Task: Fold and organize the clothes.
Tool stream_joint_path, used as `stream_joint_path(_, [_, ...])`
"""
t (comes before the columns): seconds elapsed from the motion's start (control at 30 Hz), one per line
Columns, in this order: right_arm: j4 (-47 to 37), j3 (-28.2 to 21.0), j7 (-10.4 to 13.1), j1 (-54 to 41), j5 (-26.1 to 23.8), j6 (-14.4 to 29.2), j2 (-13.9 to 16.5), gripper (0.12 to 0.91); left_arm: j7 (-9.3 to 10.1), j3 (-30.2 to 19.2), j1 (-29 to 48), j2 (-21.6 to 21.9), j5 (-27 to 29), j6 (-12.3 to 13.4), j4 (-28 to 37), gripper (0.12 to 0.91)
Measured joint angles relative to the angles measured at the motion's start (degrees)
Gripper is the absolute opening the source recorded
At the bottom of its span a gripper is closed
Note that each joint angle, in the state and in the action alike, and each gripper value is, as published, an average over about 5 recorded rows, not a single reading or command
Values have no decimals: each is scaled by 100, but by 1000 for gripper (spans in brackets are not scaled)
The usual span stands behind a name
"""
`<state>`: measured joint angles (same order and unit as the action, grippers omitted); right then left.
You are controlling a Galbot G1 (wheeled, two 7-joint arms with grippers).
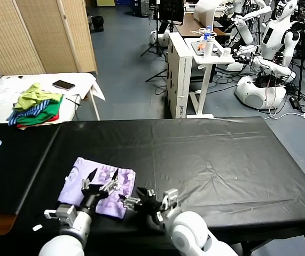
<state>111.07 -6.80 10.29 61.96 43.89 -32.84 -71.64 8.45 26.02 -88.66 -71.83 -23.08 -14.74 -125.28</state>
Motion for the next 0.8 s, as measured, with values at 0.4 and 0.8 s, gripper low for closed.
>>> stream_joint_path(0.4, [-222,-26,-50,22,-137,5,-106,295,69,258,-44,6,-34,155,-57,907])
stream_joint_path(0.8, [225,510,19,273,-358,-640,235,140,77,474,-99,31,-62,217,-30,907])
